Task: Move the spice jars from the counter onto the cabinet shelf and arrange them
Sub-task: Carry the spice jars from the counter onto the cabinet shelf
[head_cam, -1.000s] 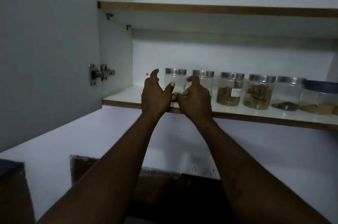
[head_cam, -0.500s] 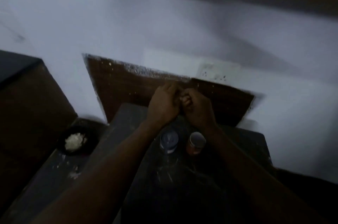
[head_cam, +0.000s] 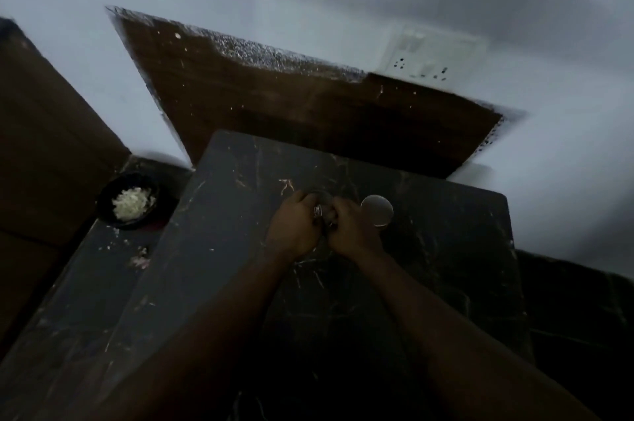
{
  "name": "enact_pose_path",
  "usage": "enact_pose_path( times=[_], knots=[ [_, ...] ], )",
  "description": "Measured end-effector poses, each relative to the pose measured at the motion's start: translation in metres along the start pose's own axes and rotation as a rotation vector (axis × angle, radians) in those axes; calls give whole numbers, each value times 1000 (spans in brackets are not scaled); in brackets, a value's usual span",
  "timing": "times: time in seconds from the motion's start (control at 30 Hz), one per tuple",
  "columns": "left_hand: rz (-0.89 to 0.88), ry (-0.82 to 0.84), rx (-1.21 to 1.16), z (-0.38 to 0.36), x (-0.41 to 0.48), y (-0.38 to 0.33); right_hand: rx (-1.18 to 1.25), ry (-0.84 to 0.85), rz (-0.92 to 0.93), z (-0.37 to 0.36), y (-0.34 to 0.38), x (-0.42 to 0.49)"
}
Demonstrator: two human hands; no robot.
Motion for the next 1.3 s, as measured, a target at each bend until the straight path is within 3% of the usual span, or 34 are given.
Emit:
enact_pose_path(
  times=[0.3, 0.4, 0.53, 0.7, 0.87, 1.17, 1.3],
  knots=[
    [168, 47, 76, -33, 27, 58, 2, 8, -154, -41, -35, 22],
    [138, 167, -14, -49, 38, 68, -58, 105, -156, -60, -42, 28],
    [96, 207, -47, -52, 38, 63, -59, 54, -113, -65, -43, 27],
    [62, 44, -43, -16, 20, 46, 56, -28, -47, -45, -23, 14],
    [-112, -204, -152, 58, 10, 3, 125, -248, 116, 10, 24, 3],
    [-361, -446, -492, 211, -1, -110, 288, -728, 389, 160, 146, -13],
    [-529, -564, -510, 291, -6, -166, 333, -853, 491, 234, 212, -22]
  ],
)
Point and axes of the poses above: each hand's wrist, its own x-axis towards the middle knuckle, its own z-axis out of the back of the hand, y = z × x, the point moved 6 cm from there along x, towards the middle knuckle, and after that the axes turned 3 degrees about -x, right-handed, at the moved point
